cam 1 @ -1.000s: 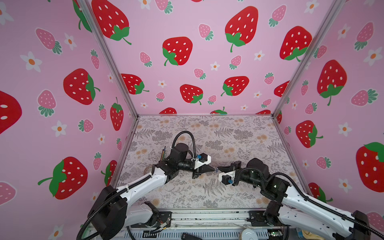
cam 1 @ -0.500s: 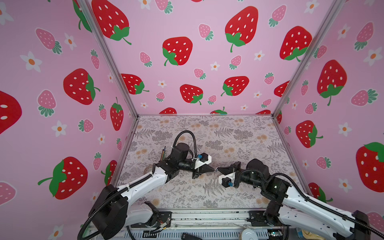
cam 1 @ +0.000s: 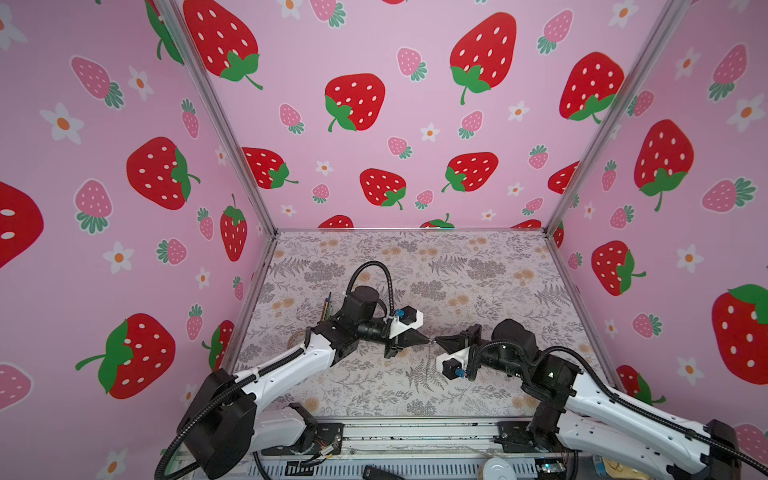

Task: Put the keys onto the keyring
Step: 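Grip the blue-tagged key at the split ring with the right gripper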

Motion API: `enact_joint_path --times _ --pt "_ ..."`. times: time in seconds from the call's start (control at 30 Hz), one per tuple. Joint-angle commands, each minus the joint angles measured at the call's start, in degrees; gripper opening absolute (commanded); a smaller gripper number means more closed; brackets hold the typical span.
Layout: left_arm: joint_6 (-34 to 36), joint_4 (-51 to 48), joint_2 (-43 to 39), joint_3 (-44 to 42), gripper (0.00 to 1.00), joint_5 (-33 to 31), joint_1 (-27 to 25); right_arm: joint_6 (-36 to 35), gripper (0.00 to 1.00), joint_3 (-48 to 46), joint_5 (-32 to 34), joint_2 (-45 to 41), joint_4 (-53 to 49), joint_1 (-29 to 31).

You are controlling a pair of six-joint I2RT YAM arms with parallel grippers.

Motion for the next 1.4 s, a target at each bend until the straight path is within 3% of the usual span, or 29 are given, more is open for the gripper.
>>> enact_joint_path --times 0.0,1.03,1.37 --pt "0.9 0.1 -0.2 3.1 0.00 1.4 -0.1 -2.6 0.00 2.0 -0.5 0.3 -3.2 0.7" --pt "0.3 1.1 -1.0 2.8 0.00 0.8 0.1 -11.1 0.00 7.9 1.1 5.0 -17.1 1.1" --pt "-2.1 4.4 -1.3 1.9 0.00 -0.7 0.3 -9.1 0.00 5.0 1.4 4.5 -13.0 1.1"
